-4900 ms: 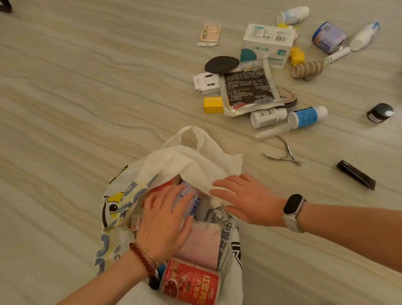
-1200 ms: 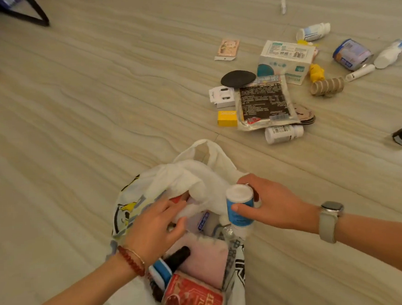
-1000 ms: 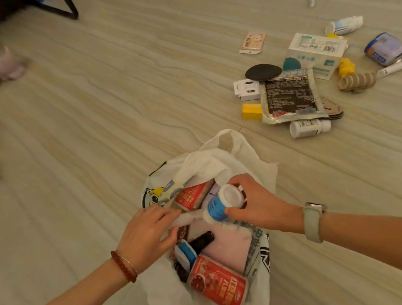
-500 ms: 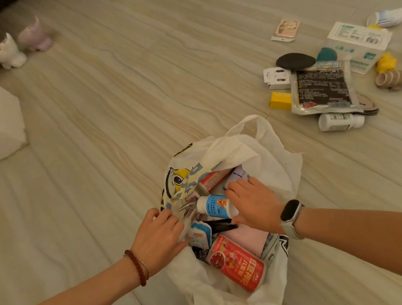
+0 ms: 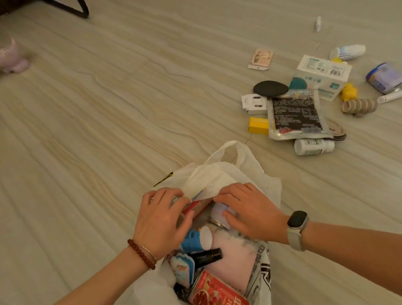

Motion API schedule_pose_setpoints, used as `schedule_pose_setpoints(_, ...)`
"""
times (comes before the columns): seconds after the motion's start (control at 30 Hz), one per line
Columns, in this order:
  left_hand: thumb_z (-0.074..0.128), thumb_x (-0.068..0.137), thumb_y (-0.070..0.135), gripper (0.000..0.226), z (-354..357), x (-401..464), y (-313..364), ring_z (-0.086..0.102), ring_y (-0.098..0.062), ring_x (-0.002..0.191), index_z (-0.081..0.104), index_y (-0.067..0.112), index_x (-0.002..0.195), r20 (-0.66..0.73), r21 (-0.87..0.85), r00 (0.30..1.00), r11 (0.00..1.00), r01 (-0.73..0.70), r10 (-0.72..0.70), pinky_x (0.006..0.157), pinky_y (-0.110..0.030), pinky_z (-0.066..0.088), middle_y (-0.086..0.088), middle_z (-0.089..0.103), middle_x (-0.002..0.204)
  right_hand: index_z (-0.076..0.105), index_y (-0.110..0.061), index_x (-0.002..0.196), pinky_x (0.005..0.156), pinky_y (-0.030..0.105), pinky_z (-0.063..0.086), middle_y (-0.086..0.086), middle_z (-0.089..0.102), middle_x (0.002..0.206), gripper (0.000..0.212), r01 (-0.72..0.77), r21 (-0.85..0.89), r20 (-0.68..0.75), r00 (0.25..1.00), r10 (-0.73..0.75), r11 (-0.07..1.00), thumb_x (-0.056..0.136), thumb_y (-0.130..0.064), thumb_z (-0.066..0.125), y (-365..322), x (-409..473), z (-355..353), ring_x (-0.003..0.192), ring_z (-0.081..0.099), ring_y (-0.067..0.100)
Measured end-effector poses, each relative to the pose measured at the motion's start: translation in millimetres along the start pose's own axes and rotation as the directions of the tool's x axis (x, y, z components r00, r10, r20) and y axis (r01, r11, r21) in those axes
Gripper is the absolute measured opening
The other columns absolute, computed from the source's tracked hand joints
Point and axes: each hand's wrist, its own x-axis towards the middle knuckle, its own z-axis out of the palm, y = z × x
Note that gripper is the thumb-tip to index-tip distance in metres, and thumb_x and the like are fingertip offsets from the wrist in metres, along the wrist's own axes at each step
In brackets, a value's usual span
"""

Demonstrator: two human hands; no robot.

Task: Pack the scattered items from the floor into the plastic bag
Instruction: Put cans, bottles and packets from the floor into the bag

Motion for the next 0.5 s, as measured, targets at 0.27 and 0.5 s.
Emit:
schedule_pose_setpoints(0.27,0.04,0.075,0.036,0.032,62.3,115.6,63.1,0.063,-0.016,0.085,0.063,0.022,0.092,0.076,-0.092,0.997,0.995,0.038,-0.031,0.072,-0.03,0.048,0.003,0.066,0.089,0.042,-0.011,0.131,0.096,0.039,0.038,0.009,0.048,0.133,0.046,-0.646,-0.169,-0.065,0.761,0.645,0.745,0.086,-0.018,0.048,138.1,-30.8,-47.3,0.124,0.044,0.029)
schedule_pose_setpoints(0.5,0.056,0.08,0.019,0.044,117.3,196.4,114.1,0.05,-0.029,0.118,0.049,0.015,0.123,0.256,-0.12,0.965,0.992,-0.025,0.055,0.091,-0.042,0.043,-0.01,0.052,0.128,0.006,-0.011,0.145,0.114,0.039,0.019,0.006,0.012,0.155,0.072,-0.838,-0.095,-0.044,0.542,0.839,0.537,0.086,-0.018,0.046,209.0,-50.3,-46.9,0.143,0.013,0.021)
